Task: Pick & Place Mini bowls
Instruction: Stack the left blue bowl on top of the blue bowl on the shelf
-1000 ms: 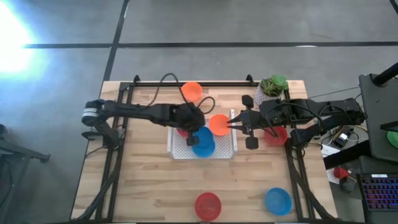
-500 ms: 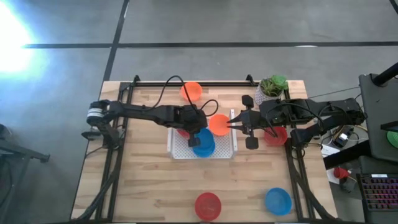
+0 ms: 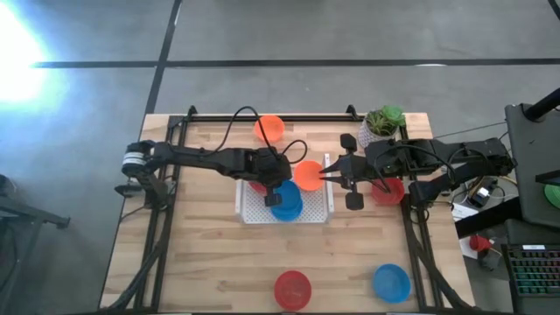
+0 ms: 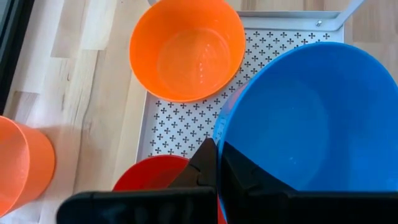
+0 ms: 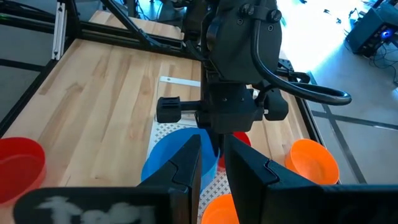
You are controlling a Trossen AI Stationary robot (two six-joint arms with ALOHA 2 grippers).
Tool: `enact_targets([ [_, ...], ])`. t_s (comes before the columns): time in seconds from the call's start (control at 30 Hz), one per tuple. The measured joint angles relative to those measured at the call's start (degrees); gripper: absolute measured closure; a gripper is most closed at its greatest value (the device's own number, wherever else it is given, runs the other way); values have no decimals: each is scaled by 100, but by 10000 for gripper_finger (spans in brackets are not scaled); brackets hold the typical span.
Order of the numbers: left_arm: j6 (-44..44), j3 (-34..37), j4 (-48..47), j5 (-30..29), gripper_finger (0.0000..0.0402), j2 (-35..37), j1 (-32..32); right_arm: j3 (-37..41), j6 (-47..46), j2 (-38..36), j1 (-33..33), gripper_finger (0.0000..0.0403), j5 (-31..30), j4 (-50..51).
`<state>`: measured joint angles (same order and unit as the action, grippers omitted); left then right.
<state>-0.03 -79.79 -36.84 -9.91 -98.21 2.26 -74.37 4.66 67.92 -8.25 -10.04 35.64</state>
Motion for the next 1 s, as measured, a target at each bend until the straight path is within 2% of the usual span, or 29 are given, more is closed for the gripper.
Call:
enact_targets([
  [0.57,-212,42,245,3,401,-62,-10,0,-2,0,0,337,-2,0],
  [0.67,-290,47,253,214,402,-63,-13,0,1,0,0,337,-2,0],
  [1.0,-283,426,581,195,402,-70,-17,0,47,0,0,337,-9,2],
])
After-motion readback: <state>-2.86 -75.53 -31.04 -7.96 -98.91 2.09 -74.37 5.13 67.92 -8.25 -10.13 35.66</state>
